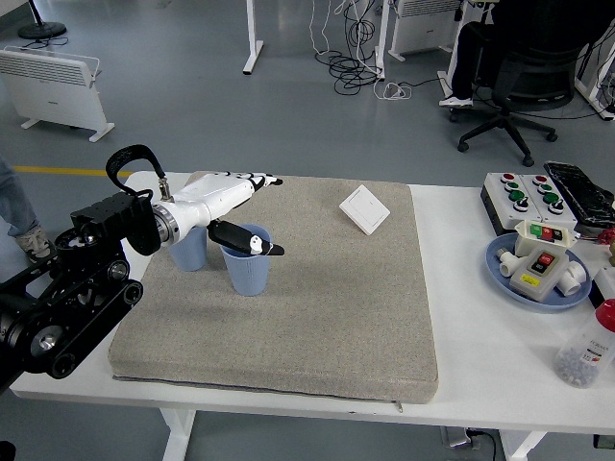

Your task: Push cup pick cup insert cup

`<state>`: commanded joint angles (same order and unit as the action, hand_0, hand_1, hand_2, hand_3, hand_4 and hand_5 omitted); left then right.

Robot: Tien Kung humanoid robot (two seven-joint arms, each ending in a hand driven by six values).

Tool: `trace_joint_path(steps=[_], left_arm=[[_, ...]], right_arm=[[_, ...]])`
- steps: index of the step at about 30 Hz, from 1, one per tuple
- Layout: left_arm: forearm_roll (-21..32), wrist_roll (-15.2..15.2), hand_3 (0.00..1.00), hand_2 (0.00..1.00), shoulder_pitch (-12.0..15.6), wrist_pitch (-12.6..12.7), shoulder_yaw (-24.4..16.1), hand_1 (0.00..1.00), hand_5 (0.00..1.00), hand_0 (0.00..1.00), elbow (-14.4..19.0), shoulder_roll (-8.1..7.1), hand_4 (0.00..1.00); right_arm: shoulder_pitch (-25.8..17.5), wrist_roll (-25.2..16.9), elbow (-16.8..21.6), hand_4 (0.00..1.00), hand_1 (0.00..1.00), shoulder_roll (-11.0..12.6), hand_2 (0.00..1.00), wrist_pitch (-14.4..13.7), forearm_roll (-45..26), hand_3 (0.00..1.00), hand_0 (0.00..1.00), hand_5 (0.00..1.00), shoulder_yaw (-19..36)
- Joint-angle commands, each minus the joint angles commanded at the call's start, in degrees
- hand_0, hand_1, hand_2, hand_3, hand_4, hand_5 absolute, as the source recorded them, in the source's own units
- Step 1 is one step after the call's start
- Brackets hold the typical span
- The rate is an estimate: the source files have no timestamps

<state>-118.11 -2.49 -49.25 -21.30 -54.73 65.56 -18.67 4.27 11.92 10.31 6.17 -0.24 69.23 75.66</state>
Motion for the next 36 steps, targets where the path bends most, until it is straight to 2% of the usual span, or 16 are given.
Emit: trace_joint_path(steps=[1,2,3,5,8,9,14,15,20,21,26,27,32,33,36], left_arm=[[0.8,-0.1,0.998,0.998,-1.4,-1.1,1.3,0.958,0.600,0.937,-1.8,0.40,0.998],[0.9,-0.2,0.998,0.998,-1.6,-1.2,1.5,0.958,0.600,0.937,-2.1,0.45,0.998],[1.0,-0.3,0.998,0.998,-2.4,-1.9,2.2,0.951,0.556,0.938,-3.3,0.83,0.998],[1.0,-0.2,0.998,0.998,-3.9,-2.7,3.2,0.951,0.556,0.938,-6.0,1.54,0.998],[0.8,0.3,0.998,0.998,-5.3,-3.3,4.0,0.951,0.556,0.938,-9.5,2.87,0.998],[0.8,0.4,0.998,0.998,-5.5,-3.3,4.1,0.933,0.520,0.909,-10.0,3.04,0.998],[-0.7,0.5,0.998,0.998,-7.1,-4.6,5.4,0.933,0.520,0.909,-13.8,4.30,0.998],[-0.9,0.5,0.998,0.998,-7.2,-4.7,5.5,0.924,0.493,0.900,-14.0,4.36,0.998],[-2.0,1.0,0.998,0.998,-7.9,-5.0,6.6,0.924,0.493,0.900,-16.0,4.72,0.998],[-2.5,1.1,0.997,0.998,-8.0,-5.0,6.6,0.851,0.463,0.774,-16.5,4.90,0.998],[-3.3,1.5,0.997,0.998,-8.1,-4.8,6.6,0.851,0.463,0.774,-17.8,5.38,0.998],[-3.4,1.8,0.967,0.983,-8.1,-4.6,6.7,0.816,0.424,0.710,-18.1,5.49,0.990],[-3.7,2.6,0.967,0.983,-8.2,-4.0,7.2,0.816,0.424,0.710,-19.2,5.74,0.990],[-4.0,2.6,0.921,0.951,-8.2,-4.0,7.2,0.784,0.246,0.640,-19.4,5.77,0.892],[-4.7,2.7,0.921,0.951,-8.2,-3.8,7.2,0.784,0.246,0.640,-19.8,5.78,0.892]], right_arm=[[0.0,0.0,0.0,0.107,0.592,0.0,0.608,0.0,0.0,0.545,0.696,0.432,-0.1],[0.1,0.0,0.0,0.107,0.592,0.0,0.608,0.0,-0.1,0.545,0.696,0.432,-0.1],[0.1,0.0,0.0,0.107,0.592,0.1,0.607,0.0,-0.1,0.546,0.696,0.431,-0.2],[0.2,0.0,0.0,0.107,0.592,0.1,0.607,0.1,-0.1,0.546,0.696,0.431,-0.4],[0.3,0.1,0.0,0.107,0.592,0.3,0.607,0.1,-0.2,0.546,0.696,0.431,-1.2],[0.3,0.1,0.0,0.107,0.592,0.3,0.607,0.1,-0.2,0.546,0.697,0.431,-1.4],[0.5,0.1,0.0,0.107,0.592,0.4,0.607,0.1,-0.2,0.546,0.697,0.431,-1.9],[0.5,0.0,0.0,0.107,0.591,0.4,0.605,0.1,-0.3,0.546,0.697,0.431,-1.9],[0.5,0.0,0.0,0.107,0.591,0.5,0.605,0.0,-0.1,0.546,0.697,0.431,-1.9],[0.5,0.0,0.0,0.108,0.591,0.5,0.606,0.0,-0.1,0.545,0.696,0.432,-2.0],[0.6,0.1,0.0,0.108,0.591,0.5,0.606,0.0,-0.1,0.545,0.696,0.432,-2.1],[0.5,0.1,0.0,0.108,0.591,0.5,0.603,0.0,-0.1,0.546,0.696,0.432,-2.1],[0.6,0.1,0.0,0.108,0.591,0.6,0.603,0.0,0.0,0.546,0.696,0.432,-2.1],[0.6,0.1,0.0,0.109,0.591,0.6,0.603,0.0,0.0,0.546,0.697,0.435,-2.1],[0.6,0.1,0.0,0.109,0.591,0.6,0.603,0.1,0.1,0.546,0.697,0.435,-2.1]])
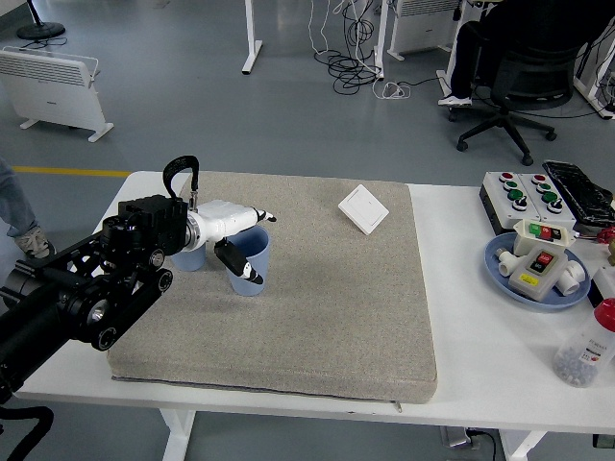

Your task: Push cup pick cup insert cup

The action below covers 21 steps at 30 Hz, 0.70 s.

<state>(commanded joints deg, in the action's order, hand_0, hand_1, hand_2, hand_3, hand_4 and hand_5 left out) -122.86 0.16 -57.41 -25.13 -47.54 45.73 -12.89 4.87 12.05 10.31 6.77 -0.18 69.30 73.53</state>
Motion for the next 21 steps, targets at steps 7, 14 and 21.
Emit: trace_joint_path(steps=[7,14,21], left_arm=[[-0.2,0.3,0.823,0.897,0.3,1.0,0.6,0.723,0.180,0.574,-0.4,0.09,0.830],[0.0,0.7,0.708,0.781,0.3,1.5,0.5,0.642,0.033,0.506,-1.1,0.22,0.665],[-0.2,1.0,0.501,0.571,0.4,1.8,0.1,0.536,0.002,0.450,-1.7,-0.03,0.458]], right_arm=[[0.1,0.0,0.0,0.108,0.590,0.0,0.602,0.0,0.0,0.546,0.697,0.429,0.1],[0.1,0.0,0.0,0.109,0.591,0.0,0.602,0.0,0.1,0.546,0.697,0.430,0.0],[0.1,0.0,0.0,0.108,0.591,0.0,0.602,0.0,0.0,0.545,0.697,0.430,-0.1]])
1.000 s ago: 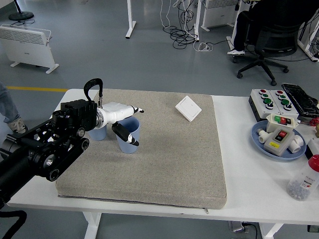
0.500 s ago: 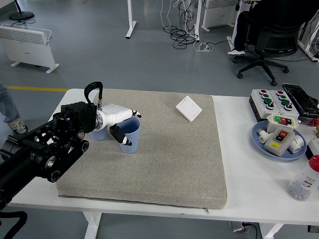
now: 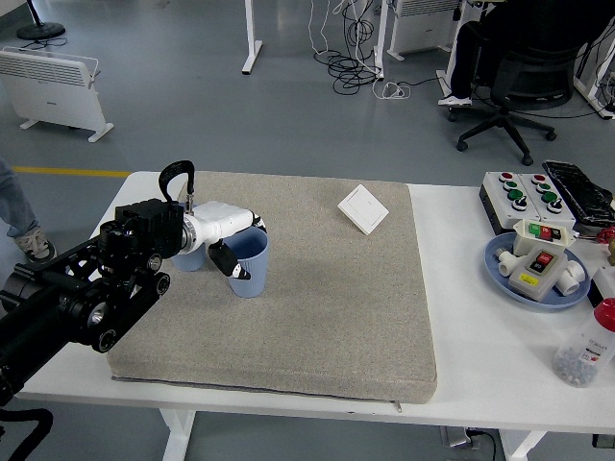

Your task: Push cup pick cup insert cup

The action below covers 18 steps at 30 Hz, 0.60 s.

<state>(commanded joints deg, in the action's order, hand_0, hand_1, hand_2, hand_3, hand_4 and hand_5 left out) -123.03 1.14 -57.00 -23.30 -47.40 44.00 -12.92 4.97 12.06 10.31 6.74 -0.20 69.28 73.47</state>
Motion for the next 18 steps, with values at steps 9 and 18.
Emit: trace_joint_path(steps=[9,18], left_arm=[[4.2,-1.8,0.449,0.501,-0.3,-2.4,0.5,0.495,0.002,0.428,6.3,-2.48,0.391],[7.7,-5.7,0.414,0.456,-2.2,-6.6,-3.6,0.458,0.002,0.429,15.3,-7.51,0.426]], right_arm=[[0.1,-0.1,0.0,0.108,0.590,-0.1,0.602,-0.1,-0.1,0.546,0.697,0.430,0.2],[0.0,-0.1,0.0,0.109,0.590,0.0,0.601,-0.2,-0.3,0.546,0.697,0.430,0.5]])
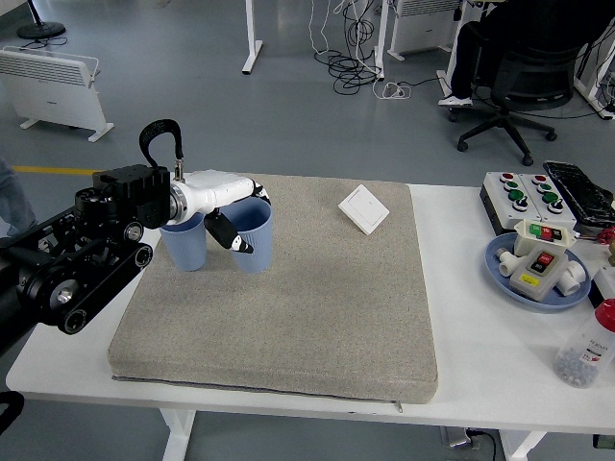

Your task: Push cup pick cup insert cup

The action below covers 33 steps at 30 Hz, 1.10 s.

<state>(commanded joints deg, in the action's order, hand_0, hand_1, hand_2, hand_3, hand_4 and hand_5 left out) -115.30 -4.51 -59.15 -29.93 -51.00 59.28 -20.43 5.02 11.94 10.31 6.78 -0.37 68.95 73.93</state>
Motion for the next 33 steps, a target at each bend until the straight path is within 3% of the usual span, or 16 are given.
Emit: trace_joint_path(steps=[8,14,23,33], left_arm=[[0.6,-1.5,0.414,0.456,-2.5,-1.9,-4.9,0.456,0.002,0.438,-0.9,-3.25,0.426],[-1.5,-1.5,0.414,0.456,-4.9,-2.7,-7.8,0.456,0.002,0.438,-4.6,-4.45,0.426],[-4.3,-1.2,0.415,0.456,-6.6,-2.8,-6.5,0.457,0.002,0.440,-10.1,-3.27,0.427],[-5.9,-0.4,0.416,0.457,-5.7,-2.3,-6.2,0.459,0.002,0.442,-13.2,-2.84,0.434]], right_arm=[[0.0,0.0,0.0,0.109,0.590,0.1,0.601,-0.1,-0.2,0.546,0.697,0.430,0.0],[0.0,0.0,0.0,0.109,0.590,0.2,0.601,-0.1,-0.2,0.546,0.697,0.430,0.0],[-0.1,0.1,0.0,0.109,0.592,0.1,0.600,0.0,-0.1,0.545,0.697,0.430,-0.2],[-0.2,0.0,0.0,0.108,0.592,0.0,0.601,-0.1,-0.1,0.546,0.697,0.429,-0.2]])
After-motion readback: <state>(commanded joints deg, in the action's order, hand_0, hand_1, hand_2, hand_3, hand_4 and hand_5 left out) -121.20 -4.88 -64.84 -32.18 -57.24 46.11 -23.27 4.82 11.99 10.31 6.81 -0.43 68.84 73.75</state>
